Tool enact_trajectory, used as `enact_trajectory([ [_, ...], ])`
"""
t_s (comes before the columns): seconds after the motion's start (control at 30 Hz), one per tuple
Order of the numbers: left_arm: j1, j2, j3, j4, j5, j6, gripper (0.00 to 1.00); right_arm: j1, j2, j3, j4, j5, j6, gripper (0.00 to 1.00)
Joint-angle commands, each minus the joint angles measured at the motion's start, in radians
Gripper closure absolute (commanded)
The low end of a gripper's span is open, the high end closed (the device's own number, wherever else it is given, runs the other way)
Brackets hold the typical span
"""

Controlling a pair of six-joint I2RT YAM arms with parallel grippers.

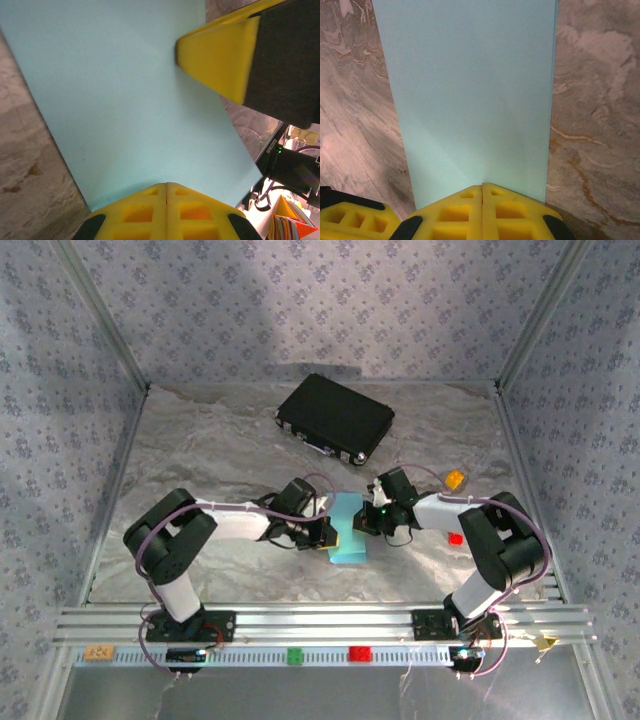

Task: Fold a paper plane with a square sheet of paper (pick it up from the middle)
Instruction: First fold the square sheet of paper in half at the center of the table.

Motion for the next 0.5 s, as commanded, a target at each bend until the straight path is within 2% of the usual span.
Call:
enact_trajectory([
  [0.0,-0.005,0.036,-0.003,0.005,0.021,-0.002,1.0,-0.009,0.017,-0.043,-0.12,0.098,0.002,1.0],
  [0.27,-0.024,0.044,-0.052,-0.103,-0.045,0.085,1.0,-0.009,0.018,-0.048,-0.118,0.103,0.003,1.0],
  [0.47,-0.036,-0.026,-0.079,-0.142,-0.102,0.108,1.0,-0.012,0.011,-0.048,-0.124,0.103,0.0,1.0],
])
